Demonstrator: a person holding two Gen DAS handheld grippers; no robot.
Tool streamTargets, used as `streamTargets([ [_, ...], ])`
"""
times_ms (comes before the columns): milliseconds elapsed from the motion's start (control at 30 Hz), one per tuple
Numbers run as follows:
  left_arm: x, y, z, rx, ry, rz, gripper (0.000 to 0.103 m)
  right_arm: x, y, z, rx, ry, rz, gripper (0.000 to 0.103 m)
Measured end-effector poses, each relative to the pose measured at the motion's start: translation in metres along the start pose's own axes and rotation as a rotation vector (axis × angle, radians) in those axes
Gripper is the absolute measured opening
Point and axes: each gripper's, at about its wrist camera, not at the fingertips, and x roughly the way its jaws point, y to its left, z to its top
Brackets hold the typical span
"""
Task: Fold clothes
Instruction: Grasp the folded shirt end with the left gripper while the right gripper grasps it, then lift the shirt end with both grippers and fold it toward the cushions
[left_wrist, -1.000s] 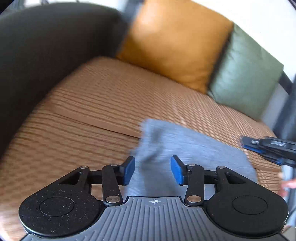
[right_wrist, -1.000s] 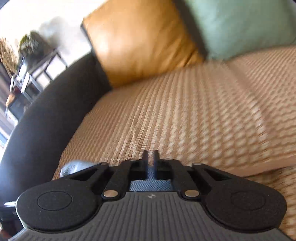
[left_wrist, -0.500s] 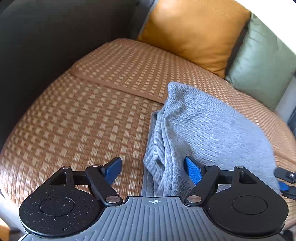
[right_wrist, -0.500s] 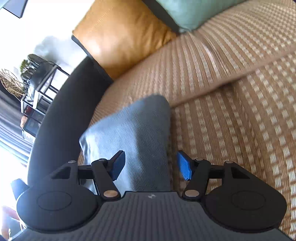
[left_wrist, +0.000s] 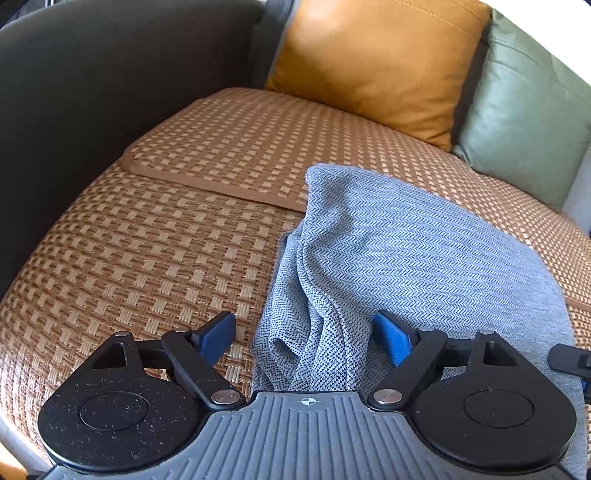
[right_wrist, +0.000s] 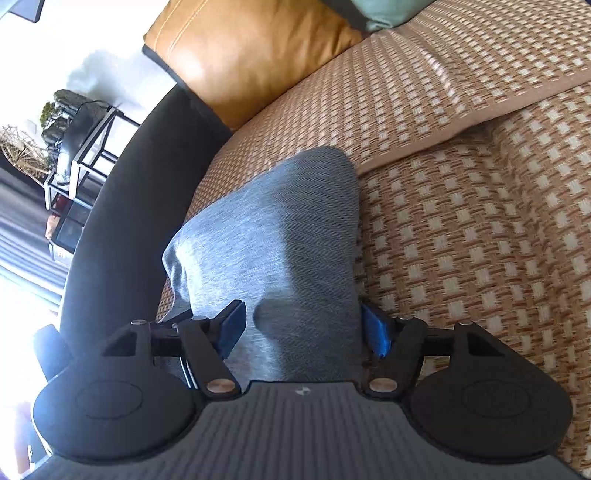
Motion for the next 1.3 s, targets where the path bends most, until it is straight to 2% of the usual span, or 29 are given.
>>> streamTargets([
  [300,-0.002,-0.002,0.000,0.022,0.000,-0.011,0.087,0.009,0.007,0.002,-0.022,0.014,0.019,0.071],
  [500,-0.002,-0.002,0.000,0.033,0.002,-0.017,0.088,0.012,0.004,0.004,0.018,-0.007,0.027,0.071],
  [600,-0.003,-0.001,-0.001,0.025,0.008,-0.031,0.085,0.014,0.004,0.005,0.020,-0.009,0.025,0.071],
  [633,-0.005,-0.001,-0.002,0.023,0.012,-0.047,0.081,0.014,0.004,0.005,0.018,-0.009,0.026,0.071],
  [700,-0.009,-0.001,-0.004,0.018,0.021,-0.078,0.081,0.014,0.003,0.004,0.017,-0.011,0.031,0.070],
  [967,-0.004,-0.008,-0.007,0.050,0.018,-0.054,0.089,0.013,-0.002,0.003,0.037,-0.023,0.052,0.071],
  [1300,0.001,-0.011,-0.007,0.057,0.011,-0.062,0.089,0.012,-0.003,0.002,0.016,-0.036,0.057,0.072],
])
